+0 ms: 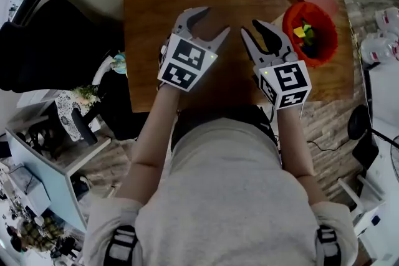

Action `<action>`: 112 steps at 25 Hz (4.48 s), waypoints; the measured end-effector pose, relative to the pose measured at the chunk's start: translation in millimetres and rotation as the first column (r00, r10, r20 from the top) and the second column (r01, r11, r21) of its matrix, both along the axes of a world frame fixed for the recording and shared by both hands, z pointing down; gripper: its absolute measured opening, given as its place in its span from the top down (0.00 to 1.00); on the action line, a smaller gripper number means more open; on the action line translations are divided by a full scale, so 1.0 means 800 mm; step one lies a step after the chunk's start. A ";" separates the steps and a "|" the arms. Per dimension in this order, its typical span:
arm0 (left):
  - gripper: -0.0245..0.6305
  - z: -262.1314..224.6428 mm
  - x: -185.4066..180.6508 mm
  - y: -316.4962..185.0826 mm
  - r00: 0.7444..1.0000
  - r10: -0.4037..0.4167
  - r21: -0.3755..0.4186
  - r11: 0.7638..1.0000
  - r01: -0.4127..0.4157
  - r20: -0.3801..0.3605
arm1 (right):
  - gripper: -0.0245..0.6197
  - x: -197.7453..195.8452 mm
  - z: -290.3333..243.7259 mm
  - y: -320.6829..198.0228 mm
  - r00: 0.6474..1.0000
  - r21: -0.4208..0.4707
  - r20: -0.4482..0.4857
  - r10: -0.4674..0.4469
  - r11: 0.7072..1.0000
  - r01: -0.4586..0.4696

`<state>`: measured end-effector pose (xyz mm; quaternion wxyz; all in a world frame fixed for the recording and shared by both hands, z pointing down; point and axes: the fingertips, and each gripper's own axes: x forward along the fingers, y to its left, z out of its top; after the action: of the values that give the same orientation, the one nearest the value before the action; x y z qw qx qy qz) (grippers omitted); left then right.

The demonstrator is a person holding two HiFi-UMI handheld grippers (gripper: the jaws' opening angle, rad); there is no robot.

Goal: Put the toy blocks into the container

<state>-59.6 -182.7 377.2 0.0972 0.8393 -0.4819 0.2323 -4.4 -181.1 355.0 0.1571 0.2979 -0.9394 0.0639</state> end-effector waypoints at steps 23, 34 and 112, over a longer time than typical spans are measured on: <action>0.62 0.118 -0.163 0.100 0.851 -0.521 -0.180 0.846 0.502 -0.072 | 0.75 -0.188 0.182 0.002 0.899 -0.216 -0.241 -0.366 0.923 0.318; 0.63 0.146 -0.177 0.106 0.803 -0.591 -0.215 0.797 0.565 -0.082 | 0.61 -0.210 0.243 -0.023 0.914 -0.289 -0.273 -0.299 0.932 0.218; 0.68 -0.031 0.166 -0.007 0.936 0.301 0.091 0.953 -0.289 -0.181 | 0.95 0.229 -0.054 -0.025 0.822 0.108 0.047 0.567 0.815 -0.569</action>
<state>73.4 -188.4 352.4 0.0812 0.9233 -0.3457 0.1466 178.9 -201.0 311.6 0.1071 0.5726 -0.8110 0.0542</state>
